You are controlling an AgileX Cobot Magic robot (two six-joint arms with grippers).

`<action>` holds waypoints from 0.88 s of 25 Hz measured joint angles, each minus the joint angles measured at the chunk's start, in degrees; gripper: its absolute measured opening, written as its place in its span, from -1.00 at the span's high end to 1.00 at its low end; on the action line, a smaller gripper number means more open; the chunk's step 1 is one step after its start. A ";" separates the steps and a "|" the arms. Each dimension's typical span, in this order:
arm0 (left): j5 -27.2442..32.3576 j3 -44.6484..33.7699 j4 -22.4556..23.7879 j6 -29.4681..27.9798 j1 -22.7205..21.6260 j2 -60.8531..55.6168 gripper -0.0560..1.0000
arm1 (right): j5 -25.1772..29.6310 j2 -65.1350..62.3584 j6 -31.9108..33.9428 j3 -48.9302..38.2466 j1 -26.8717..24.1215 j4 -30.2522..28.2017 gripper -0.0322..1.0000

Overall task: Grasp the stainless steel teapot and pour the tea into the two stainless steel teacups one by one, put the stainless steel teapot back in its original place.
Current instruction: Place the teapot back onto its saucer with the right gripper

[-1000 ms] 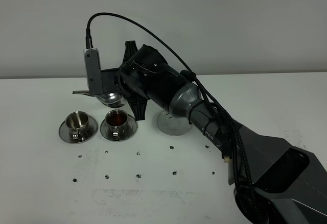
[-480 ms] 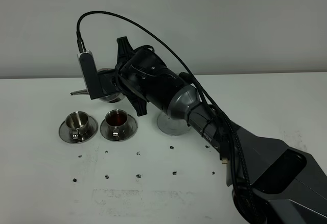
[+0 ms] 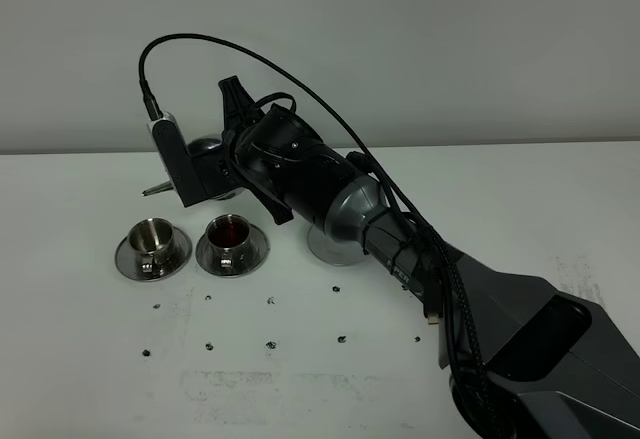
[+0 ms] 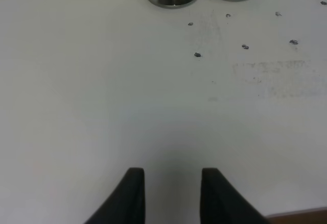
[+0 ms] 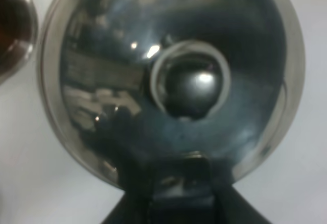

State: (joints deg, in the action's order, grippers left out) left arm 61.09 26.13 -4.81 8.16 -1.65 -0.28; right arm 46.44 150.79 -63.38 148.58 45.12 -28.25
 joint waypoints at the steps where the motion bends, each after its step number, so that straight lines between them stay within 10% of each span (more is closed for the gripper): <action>1: 0.00 0.00 0.00 0.00 0.00 0.00 0.36 | 0.00 0.00 -0.69 0.00 0.00 -0.14 0.58; 22: 0.00 0.00 0.00 0.00 0.00 0.00 0.36 | -2.93 0.21 -5.98 0.00 0.00 -1.38 0.58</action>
State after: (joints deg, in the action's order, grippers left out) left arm 61.09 26.13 -4.81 8.16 -1.65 -0.28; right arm 43.51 151.00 -69.37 148.58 45.12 -29.64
